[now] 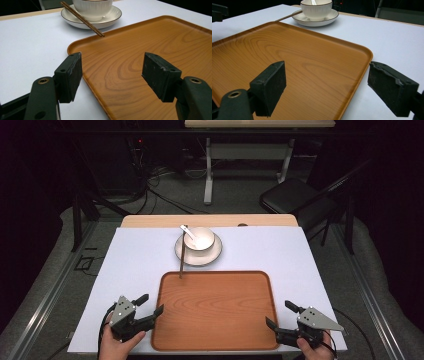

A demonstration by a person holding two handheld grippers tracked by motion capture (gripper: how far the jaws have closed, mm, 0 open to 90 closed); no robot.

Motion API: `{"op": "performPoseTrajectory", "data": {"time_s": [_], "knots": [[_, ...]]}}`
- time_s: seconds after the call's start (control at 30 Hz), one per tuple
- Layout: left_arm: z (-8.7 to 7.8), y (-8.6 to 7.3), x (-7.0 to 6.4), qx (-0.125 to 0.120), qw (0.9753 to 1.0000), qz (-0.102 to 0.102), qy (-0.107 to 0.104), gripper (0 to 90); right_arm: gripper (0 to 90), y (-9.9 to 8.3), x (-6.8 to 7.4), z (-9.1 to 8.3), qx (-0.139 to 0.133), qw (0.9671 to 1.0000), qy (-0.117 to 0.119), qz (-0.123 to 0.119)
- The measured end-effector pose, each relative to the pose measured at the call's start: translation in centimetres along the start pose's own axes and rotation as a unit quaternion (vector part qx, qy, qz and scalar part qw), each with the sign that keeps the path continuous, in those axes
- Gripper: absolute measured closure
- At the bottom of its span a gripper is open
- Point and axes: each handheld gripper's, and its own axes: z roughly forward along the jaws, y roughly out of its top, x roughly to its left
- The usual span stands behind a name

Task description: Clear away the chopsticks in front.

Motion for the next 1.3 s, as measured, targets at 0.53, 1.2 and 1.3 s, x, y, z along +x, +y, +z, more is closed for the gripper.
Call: {"op": "performPoseTrajectory", "data": {"time_s": [0.53,1.2,1.3], "knots": [[-0.1,-0.1,1.4,0.011,0.9973,-0.072,-0.006,32.5,14.5,0.1,0.3,0.2,0.007,0.9999,0.001,-0.009],[2.7,3.7,6.1,0.052,0.9884,-0.142,-0.011,38.1,14.6,0.1,0.1,0.3,0.007,1.0,0.0,-0.002],[3.3,4.7,6.7,0.056,0.9885,-0.14,-0.003,38.2,14.6,0.1,0.1,0.3,0.007,1.0,0.0,-0.001]]}}
